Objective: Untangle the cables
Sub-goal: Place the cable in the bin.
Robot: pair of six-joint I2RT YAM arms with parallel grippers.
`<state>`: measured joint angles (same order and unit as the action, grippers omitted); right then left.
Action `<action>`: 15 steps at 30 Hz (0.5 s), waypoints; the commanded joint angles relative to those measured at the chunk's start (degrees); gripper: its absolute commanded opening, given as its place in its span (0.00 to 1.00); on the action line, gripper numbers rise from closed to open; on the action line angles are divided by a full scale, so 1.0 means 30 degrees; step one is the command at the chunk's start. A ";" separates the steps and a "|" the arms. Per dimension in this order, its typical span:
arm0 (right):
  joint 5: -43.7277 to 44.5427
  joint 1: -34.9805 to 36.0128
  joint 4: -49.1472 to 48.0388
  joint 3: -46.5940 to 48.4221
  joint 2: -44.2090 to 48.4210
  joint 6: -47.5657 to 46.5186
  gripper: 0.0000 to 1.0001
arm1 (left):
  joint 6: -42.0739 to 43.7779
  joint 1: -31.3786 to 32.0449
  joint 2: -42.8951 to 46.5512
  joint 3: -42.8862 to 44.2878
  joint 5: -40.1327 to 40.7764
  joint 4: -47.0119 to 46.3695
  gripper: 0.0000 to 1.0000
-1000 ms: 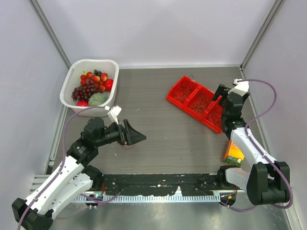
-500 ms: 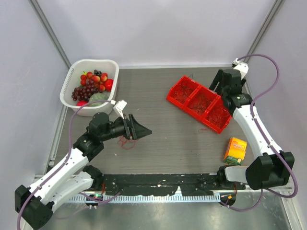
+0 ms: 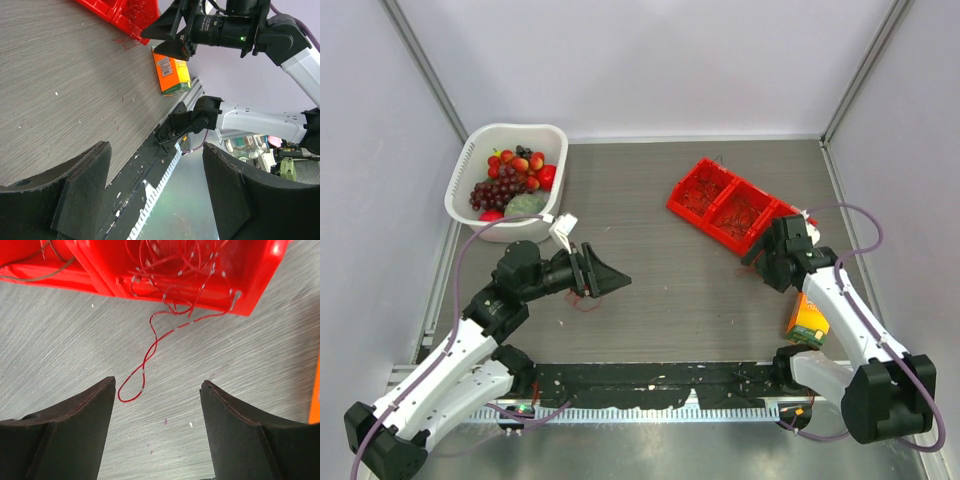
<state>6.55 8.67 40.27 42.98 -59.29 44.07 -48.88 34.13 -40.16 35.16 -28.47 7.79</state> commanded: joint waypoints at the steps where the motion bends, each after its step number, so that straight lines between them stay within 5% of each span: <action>1: -0.1888 -0.0077 -0.2114 -0.0469 -0.0627 0.2592 0.71 | 0.0181 0.0107 -0.0089 0.0703 -0.0119 0.0039 0.77; 5: -0.2621 -0.0135 -0.3136 -0.1346 -0.1389 0.3383 0.63 | 0.0064 0.0079 0.0407 0.0499 0.0172 0.0215 0.77; 7: -0.2768 -0.0193 -0.3897 -0.1494 -0.1536 0.3706 0.52 | -0.0024 0.0079 0.0701 0.0352 0.0407 0.0215 0.77; 11: -0.1313 -0.0544 -0.4138 -0.0476 -0.1799 0.2746 0.03 | 0.0005 0.0078 0.0614 0.0409 0.0262 0.0419 0.77; 15: -0.0631 -0.1247 -0.3697 0.1753 -0.2325 -0.0413 0.01 | 0.0239 0.0079 0.0818 0.0439 0.0319 0.0888 0.77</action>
<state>0.86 6.63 31.94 40.64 -65.30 50.85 -49.06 34.13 -38.61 35.22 -27.86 9.37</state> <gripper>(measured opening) 0.030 0.773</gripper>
